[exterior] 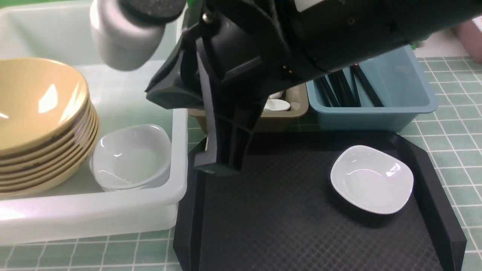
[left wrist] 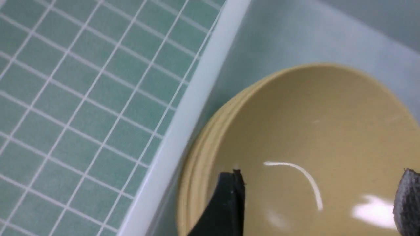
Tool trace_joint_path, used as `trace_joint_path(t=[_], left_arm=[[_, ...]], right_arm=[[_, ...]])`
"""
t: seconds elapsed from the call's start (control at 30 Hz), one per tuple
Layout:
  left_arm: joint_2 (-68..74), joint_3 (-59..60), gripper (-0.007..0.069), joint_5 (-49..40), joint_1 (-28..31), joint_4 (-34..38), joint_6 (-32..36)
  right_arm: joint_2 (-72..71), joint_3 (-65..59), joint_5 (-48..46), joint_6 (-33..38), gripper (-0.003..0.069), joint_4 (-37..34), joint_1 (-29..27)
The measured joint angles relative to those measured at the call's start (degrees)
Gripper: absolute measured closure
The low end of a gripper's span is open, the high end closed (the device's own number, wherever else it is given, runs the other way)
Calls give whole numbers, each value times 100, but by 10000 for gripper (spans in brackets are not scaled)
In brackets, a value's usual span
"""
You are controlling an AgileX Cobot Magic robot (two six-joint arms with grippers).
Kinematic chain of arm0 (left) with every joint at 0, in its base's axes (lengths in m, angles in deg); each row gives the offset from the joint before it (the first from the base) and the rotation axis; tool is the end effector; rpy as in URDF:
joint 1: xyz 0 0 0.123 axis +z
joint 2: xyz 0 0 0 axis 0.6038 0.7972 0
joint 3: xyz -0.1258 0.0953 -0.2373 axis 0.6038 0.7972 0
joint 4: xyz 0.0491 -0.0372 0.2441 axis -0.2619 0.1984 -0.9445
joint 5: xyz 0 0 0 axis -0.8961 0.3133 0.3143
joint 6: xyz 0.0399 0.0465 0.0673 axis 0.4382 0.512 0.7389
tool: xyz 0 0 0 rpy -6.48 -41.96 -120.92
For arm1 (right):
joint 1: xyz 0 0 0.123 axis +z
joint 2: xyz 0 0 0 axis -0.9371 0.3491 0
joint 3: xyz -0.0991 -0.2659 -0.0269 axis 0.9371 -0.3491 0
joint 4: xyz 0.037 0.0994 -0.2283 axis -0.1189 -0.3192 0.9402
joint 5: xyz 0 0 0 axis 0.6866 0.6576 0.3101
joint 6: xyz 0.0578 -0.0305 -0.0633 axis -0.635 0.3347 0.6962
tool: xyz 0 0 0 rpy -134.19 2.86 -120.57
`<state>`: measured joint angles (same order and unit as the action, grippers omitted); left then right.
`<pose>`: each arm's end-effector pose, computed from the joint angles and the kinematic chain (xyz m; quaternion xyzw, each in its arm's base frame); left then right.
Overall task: On blue table put chopsticks spoon bowls plates into blue grey white boxes.
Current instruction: 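Place the tan bowl onto the bowl stack in the left bin with the left gripper, then grasp the small white bowl on the black tray by its rim with the left gripper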
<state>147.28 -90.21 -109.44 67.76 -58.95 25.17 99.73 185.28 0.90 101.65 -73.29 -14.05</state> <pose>0.2679 0.1353 0.4205 -0.2232 0.9086 -0.0165 0.3526 0.1798 0.2787 0.4435 -0.6093 0.6425 0.1535 0.4387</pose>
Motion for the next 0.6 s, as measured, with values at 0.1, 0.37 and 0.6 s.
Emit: trace_joint_path(t=[0.1,0.37,0.6], left_arm=[[-149,-147,42,-177,-883,45,-8],[397,-154,45,-221,-3711,51,57],[1528,-154,45,345,-5627,400,104]], right_arm=[[-143,0,-89,-775,610,774,0],[-1145,-350,-1251,-2823,610,2996,0],[-2367,-1597,-1960,-3834,610,3342,0]])
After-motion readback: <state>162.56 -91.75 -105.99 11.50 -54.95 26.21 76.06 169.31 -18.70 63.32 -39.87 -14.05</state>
